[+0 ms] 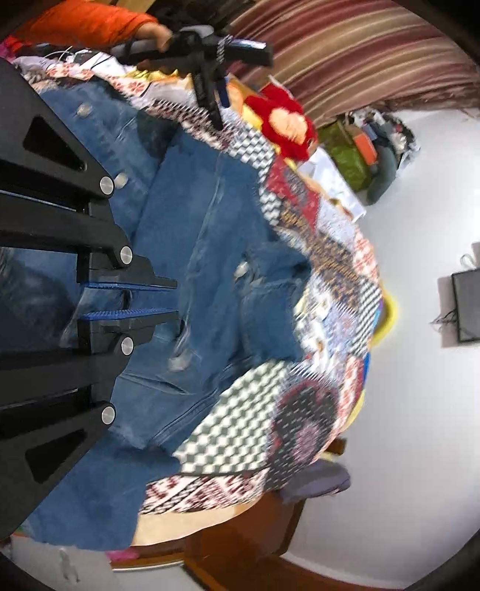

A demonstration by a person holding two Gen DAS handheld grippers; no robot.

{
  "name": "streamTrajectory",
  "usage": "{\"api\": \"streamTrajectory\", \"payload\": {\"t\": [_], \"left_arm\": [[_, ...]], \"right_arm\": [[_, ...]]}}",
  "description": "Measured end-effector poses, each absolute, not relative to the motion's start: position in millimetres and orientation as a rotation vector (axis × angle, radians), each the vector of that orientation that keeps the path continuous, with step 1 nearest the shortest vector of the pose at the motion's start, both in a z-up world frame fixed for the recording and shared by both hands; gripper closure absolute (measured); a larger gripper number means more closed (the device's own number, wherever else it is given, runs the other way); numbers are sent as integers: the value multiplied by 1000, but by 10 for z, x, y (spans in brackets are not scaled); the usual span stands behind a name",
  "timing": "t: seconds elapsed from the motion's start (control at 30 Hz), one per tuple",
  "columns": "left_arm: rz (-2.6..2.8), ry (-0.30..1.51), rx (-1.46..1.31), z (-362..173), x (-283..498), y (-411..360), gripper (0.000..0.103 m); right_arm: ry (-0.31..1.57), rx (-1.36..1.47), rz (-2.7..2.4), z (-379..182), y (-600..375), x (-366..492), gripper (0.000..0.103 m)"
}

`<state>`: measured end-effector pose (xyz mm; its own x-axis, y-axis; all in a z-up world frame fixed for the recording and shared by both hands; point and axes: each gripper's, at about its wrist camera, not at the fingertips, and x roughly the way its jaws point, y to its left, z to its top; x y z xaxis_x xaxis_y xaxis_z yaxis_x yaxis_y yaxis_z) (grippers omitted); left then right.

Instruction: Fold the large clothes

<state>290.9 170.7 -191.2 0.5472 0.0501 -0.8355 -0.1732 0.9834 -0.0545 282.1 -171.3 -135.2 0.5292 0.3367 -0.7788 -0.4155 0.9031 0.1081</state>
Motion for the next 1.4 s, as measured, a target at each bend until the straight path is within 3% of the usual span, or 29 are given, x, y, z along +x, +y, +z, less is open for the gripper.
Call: {"api": "streamTrajectory", "payload": {"t": [0.4, 0.57, 0.67, 0.8, 0.87, 0.97, 1.17, 1.23, 1.4], "left_arm": [[-277, 1001, 24, -1724, 3287, 104, 15], [-428, 1039, 200, -1970, 3389, -678, 16], [-474, 1122, 282, -2249, 3481, -960, 30], [-475, 1134, 296, -2405, 3557, -1051, 37], [-480, 1103, 287, -2324, 3554, -1070, 66], [-473, 1069, 284, -2217, 3532, -1076, 78], [-503, 1029, 236, -1963, 3463, -1073, 85], [-576, 1040, 193, -1920, 3397, -1077, 92], [-569, 1110, 258, -2128, 3346, -1260, 91]], "right_arm": [[928, -67, 242, -1426, -2521, 2774, 96], [925, -49, 195, -1429, -2818, 2648, 96], [948, -25, 187, -1492, -2979, 2560, 96], [945, -22, 157, -1541, -3164, 2427, 96], [948, -32, 130, -1562, -3270, 2384, 96], [968, -42, 92, -1633, -3433, 2410, 96], [1184, -132, 31, -2265, -3593, 2624, 96], [1157, -181, 46, -2324, -3566, 2588, 96], [1133, -250, -15, -2330, -3567, 2542, 96]]}}
